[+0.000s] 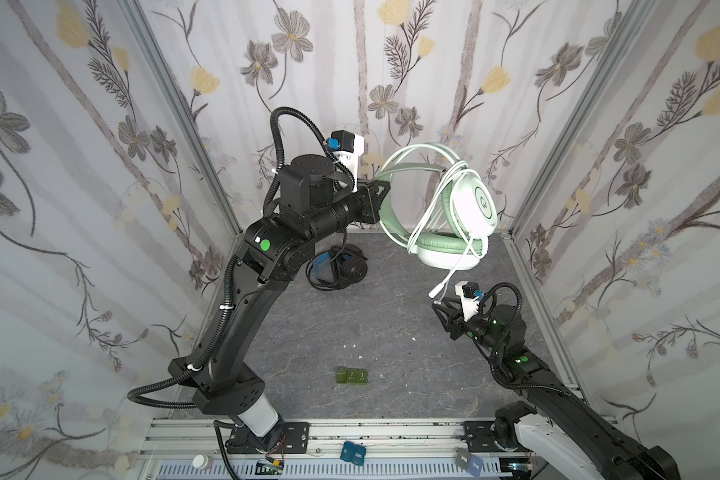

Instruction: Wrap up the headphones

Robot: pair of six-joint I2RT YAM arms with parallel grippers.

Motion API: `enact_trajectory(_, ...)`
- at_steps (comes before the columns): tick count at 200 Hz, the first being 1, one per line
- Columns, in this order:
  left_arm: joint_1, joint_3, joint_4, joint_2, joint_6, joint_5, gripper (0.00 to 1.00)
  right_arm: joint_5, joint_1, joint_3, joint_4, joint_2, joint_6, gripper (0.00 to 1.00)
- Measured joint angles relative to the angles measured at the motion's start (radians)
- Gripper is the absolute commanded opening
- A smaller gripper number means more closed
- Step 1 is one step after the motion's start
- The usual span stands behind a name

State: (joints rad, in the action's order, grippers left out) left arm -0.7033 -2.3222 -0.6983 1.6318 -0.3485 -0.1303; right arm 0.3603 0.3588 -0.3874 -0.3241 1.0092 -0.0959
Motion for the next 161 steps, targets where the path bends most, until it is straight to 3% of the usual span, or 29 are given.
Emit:
enact_trajectory(47,0.0,0.013,0.013,0.003,-0.02,-0.007,0.0,0.002,0.005,-0.005,-0.002,0.011,0.005,0.43)
enact_trajectory(78,0.001,0.023,0.013,0.001,-0.023,-0.008,0.0,0.014,0.01,-0.009,-0.008,0.013,0.019,0.38)
enact_trajectory(161,0.003,0.024,0.013,-0.004,-0.025,-0.008,0.0,0.034,0.014,-0.009,-0.007,0.013,0.037,0.08)
